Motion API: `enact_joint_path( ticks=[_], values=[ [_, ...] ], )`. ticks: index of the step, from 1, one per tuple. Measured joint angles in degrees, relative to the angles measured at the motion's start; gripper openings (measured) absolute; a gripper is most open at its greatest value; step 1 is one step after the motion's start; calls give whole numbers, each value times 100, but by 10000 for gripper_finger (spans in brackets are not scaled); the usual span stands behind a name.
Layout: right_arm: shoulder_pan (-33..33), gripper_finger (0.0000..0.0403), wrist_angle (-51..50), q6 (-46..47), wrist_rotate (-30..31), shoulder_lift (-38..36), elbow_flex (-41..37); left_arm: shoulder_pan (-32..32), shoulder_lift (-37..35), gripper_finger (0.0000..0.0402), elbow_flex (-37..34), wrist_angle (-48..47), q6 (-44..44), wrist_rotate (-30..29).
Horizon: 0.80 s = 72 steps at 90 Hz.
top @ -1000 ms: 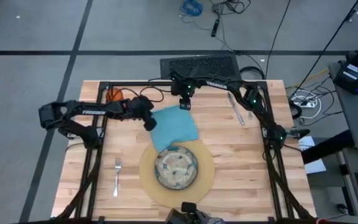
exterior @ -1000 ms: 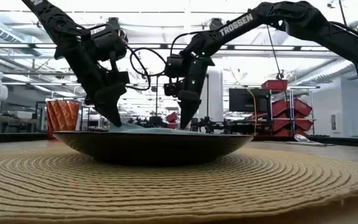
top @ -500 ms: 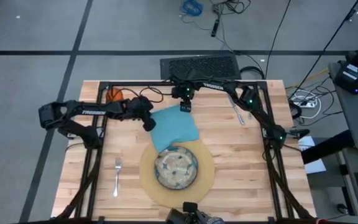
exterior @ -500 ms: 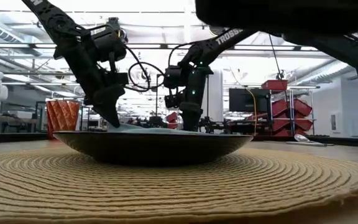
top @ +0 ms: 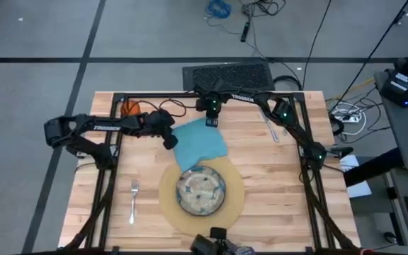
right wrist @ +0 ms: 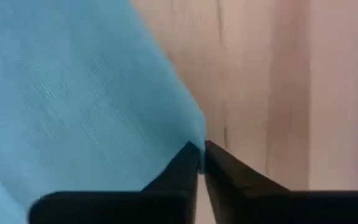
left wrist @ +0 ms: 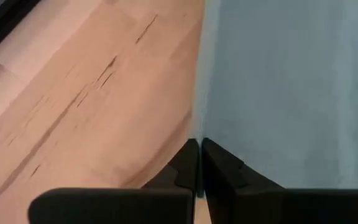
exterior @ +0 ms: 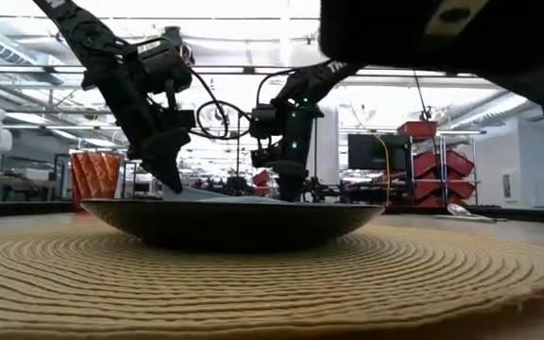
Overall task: Set table place
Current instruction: Fold the blue napkin
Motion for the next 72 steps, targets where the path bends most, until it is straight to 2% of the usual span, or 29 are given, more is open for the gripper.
enact_joint_path(
  ticks=[20, 31, 45, 72],
  values=[
    [63, 1, -482, 35, 91, -402, 0, -12, -83, 0, 9, 197, -11, 0],
    [131, 1, -621, 111, 94, -793, 0, -103, -177, 0, 238, 193, -8, -2],
    [155, 0, -771, 267, 84, -1495, 0, -273, -335, 0, 767, 97, 174, -2],
    [217, 0, -1143, 742, 85, -2849, 2, -571, -724, 0, 2028, -1077, 349, -366]
  ],
)
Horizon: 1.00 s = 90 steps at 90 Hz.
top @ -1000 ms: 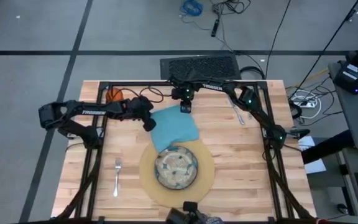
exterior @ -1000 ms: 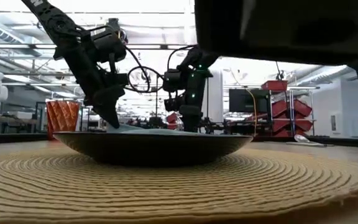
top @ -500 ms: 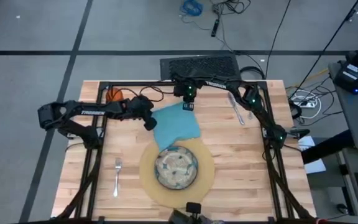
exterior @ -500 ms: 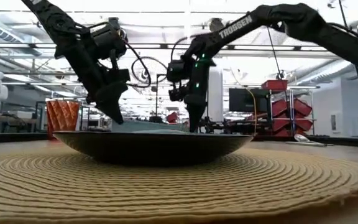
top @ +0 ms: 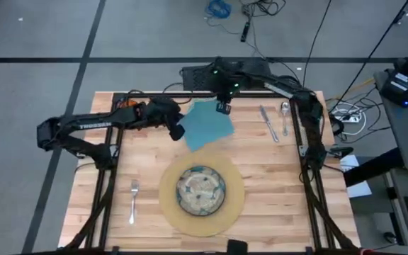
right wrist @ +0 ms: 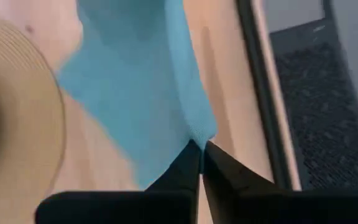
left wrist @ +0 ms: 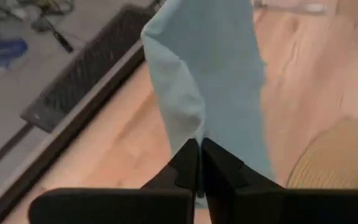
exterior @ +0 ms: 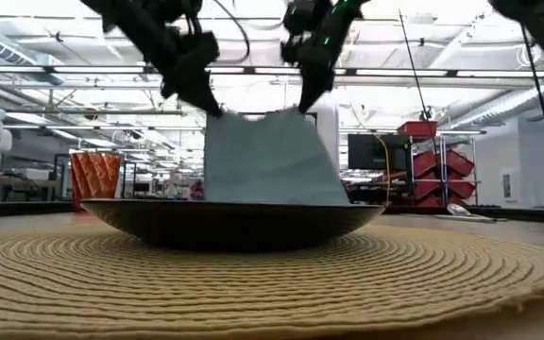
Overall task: Set table place
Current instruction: Fold the blue napkin
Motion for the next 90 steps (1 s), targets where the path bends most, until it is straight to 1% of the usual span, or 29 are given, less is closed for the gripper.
enact_joint_path(
  ticks=[12, 24, 33, 52, 62, 73, 90],
  values=[
    [128, 0, -259, 245, -4, -356, 2, -204, -176, 0, 455, -344, -7, -23],
    [315, 0, -538, 447, 7, -475, 4, -457, -309, 0, 774, -658, -54, -25],
    [456, 0, -719, 548, 226, -518, 4, -653, -369, 0, 881, -942, -75, -24],
    [568, 0, -833, 602, 256, -520, 2, -848, -390, 0, 903, -1601, -216, 9],
    [539, 0, -695, 509, 251, -518, 2, -855, -390, 0, 903, -1589, -136, -135],
    [411, 0, -529, 422, 256, -518, 2, -803, -388, 0, 903, -1560, 58, -505],
    [190, 0, -199, 288, 251, -475, 2, -571, -388, 0, 903, -1373, 321, -573]
  ],
)
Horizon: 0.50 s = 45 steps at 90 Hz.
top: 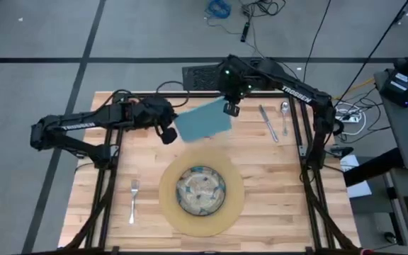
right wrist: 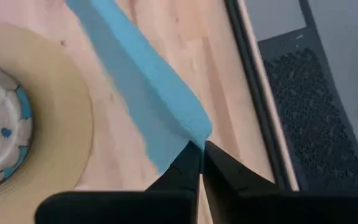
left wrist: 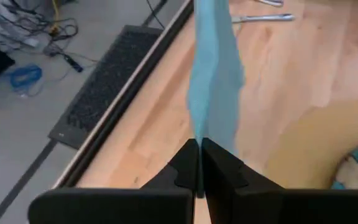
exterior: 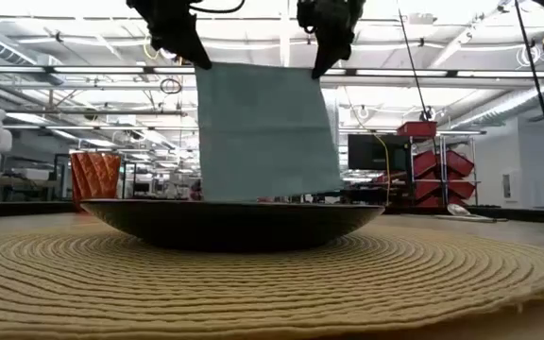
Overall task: Set table place
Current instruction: Fold the blue napkin
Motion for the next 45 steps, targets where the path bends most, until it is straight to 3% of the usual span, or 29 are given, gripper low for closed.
enact_joint_path(
  ticks=[24, 45],
  values=[
    [-90, 0, 5, -17, -17, 304, -3, 252, 432, 0, -17, 330, 286, 24],
    [243, 0, -358, 153, -73, 293, -840, -304, 817, 0, -361, 355, -56, 207]
  ],
)
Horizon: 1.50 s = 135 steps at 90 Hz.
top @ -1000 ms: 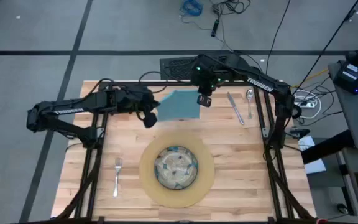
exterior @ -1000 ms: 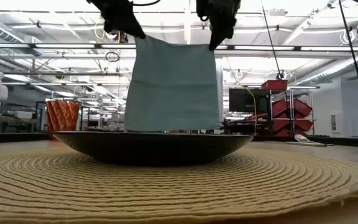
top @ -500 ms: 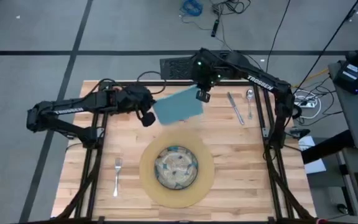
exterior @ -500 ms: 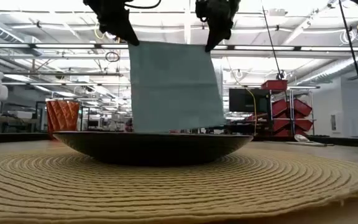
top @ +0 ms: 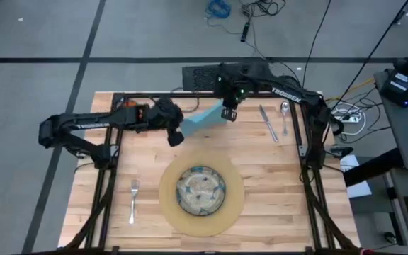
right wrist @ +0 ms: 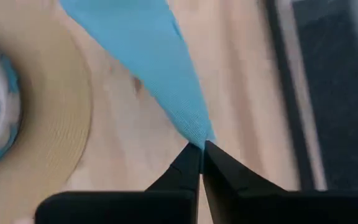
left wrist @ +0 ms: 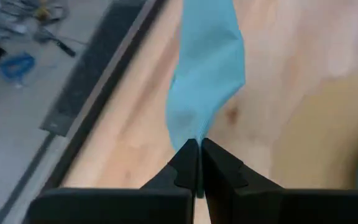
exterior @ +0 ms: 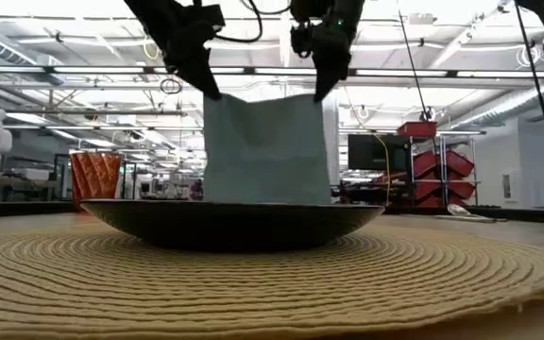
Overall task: Set table place
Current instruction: Fold the blue napkin
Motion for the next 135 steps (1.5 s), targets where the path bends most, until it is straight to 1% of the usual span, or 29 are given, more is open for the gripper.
enact_joint_path(
  ticks=[9, 19, 36, 45, 53, 71, 79, 88, 108, 128, 135],
  values=[
    [157, 0, -42, 88, 13, -74, -499, -382, 127, 0, -19, 2, -130, 21],
    [327, 0, 56, 306, 9, -421, -972, -654, 180, 0, -19, 0, -186, 55],
    [430, 0, 731, 620, -258, -966, -1941, -837, 446, 0, -19, 18, -443, 40],
    [434, 0, 970, 748, -288, -1169, -2296, -844, 738, 0, -19, 49, -478, 12],
    [444, 0, 1136, 773, -289, -1202, -2517, -868, 996, 0, -19, 121, -483, -15],
    [380, 0, 1634, 623, -429, -1206, -2878, -874, 1295, 0, -19, 161, -481, -92],
    [193, 0, 1903, 570, -434, -1206, -2971, -839, 1395, 0, -19, 187, -478, -111],
    [-17, 0, 2127, 502, -581, -1135, -3050, -778, 1486, 0, -19, 177, -476, -115],
    [-151, 0, 2137, 289, -784, -686, -3057, -649, 1541, 0, -199, 385, -421, -196],
    [-281, 0, 2405, 194, -833, -595, -3051, -498, 1541, 0, -456, 627, -336, -170],
    [-344, 0, 2357, 193, -831, -588, -3053, -437, 1539, 0, -484, 803, -305, -170]
  ],
)
